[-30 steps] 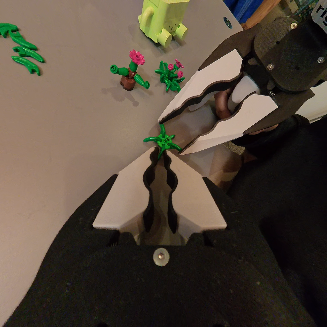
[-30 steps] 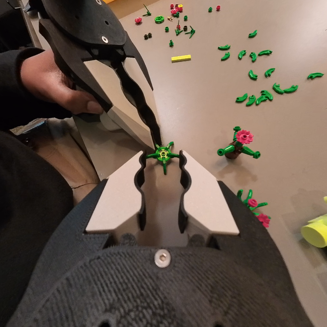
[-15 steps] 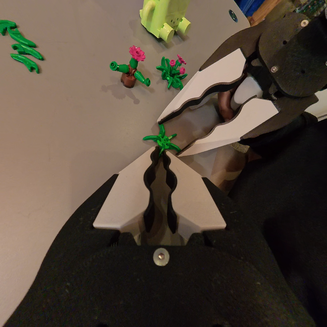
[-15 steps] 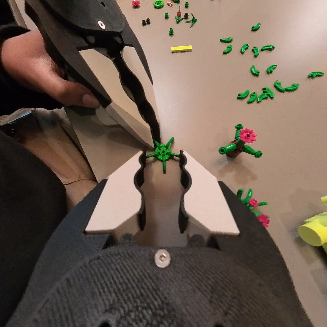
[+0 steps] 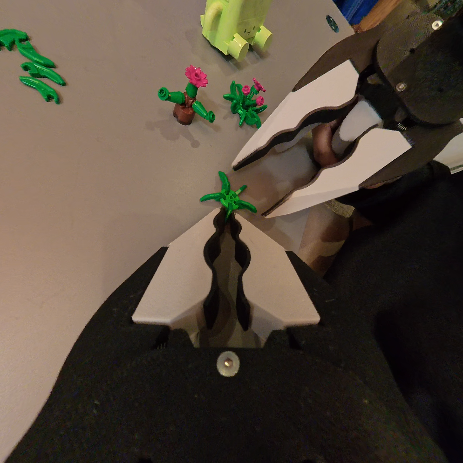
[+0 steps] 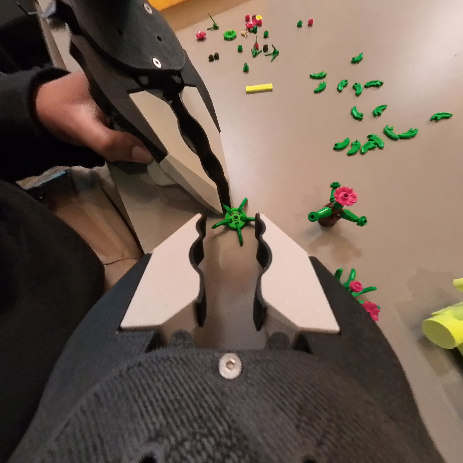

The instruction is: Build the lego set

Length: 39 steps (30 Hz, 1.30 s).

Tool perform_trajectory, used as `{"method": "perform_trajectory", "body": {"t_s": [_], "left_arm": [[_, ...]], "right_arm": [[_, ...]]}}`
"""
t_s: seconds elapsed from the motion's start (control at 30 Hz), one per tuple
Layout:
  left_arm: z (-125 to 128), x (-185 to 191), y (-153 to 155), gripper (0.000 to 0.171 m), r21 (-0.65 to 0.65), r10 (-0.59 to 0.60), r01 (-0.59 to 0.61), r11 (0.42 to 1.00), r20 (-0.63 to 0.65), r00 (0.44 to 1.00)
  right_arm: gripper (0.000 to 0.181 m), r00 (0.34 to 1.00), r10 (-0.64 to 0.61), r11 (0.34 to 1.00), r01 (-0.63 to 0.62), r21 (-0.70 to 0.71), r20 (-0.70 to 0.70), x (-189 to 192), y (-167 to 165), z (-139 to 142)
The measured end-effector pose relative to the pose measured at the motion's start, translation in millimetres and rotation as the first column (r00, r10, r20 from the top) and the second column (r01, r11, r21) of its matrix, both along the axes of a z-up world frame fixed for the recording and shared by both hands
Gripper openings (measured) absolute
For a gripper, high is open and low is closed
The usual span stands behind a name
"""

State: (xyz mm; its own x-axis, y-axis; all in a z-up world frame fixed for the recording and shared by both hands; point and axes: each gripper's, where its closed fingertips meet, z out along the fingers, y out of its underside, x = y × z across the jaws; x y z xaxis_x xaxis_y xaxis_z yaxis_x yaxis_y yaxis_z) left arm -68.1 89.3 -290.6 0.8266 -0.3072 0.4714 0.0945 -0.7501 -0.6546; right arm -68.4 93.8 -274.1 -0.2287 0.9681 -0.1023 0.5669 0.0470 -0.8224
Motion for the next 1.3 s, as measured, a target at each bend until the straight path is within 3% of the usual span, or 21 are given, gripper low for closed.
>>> {"method": "perform_trajectory", "body": {"t_s": [0.3,0.5,0.6,0.77,0.87,0.97,1.03,1.17,1.23,1.3], "left_arm": [[18,-7,2,0.0,0.069,0.036,-0.046,0.997,0.141,0.989],[25,-2,-2,0.0,0.112,-0.009,-0.01,0.994,0.167,0.986],[29,0,-4,0.0,0.142,-0.034,0.01,0.99,0.163,0.986],[33,0,-4,0.002,0.181,-0.029,0.002,0.984,0.144,0.989],[38,-2,-4,0.014,0.217,-0.017,-0.013,0.976,0.135,0.991],[50,-7,-2,0.025,0.339,0.012,-0.018,0.94,0.021,1.0],[55,-5,-4,0.03,0.425,0.017,0.039,0.904,-0.126,0.992],[52,1,-7,0.029,0.51,0.051,0.205,0.835,-0.442,0.896],[49,7,-9,0.027,0.513,0.048,0.256,0.819,-0.506,0.861],[47,9,-8,0.024,0.51,0.054,0.273,0.815,-0.537,0.842]], "right_arm": [[0.028,1.0,-0.012,1.0,0.012,-0.017,-0.015,0,2,3],[0.025,0.999,-0.009,0.999,0.007,-0.053,-0.052,1,3,10],[0.01,0.998,-0.002,0.998,-0.002,-0.07,-0.062,2,2,12],[0.001,0.995,0.015,0.994,-0.026,-0.106,-0.102,5,0,20],[0.001,0.992,0.002,0.993,-0.016,-0.113,-0.126,5,2,24],[0.001,0.993,0.019,0.989,-0.037,-0.144,-0.12,6,0,24],[0.001,0.994,0.032,0.976,-0.053,-0.209,-0.102,7,-4,24],[0.0,0.991,0.037,0.866,-0.097,-0.491,-0.131,9,-12,35],[0.0,0.991,0.028,0.807,-0.099,-0.582,-0.13,10,-9,38],[0.0,0.993,0.019,0.794,-0.088,-0.601,-0.12,10,-7,37]]}}
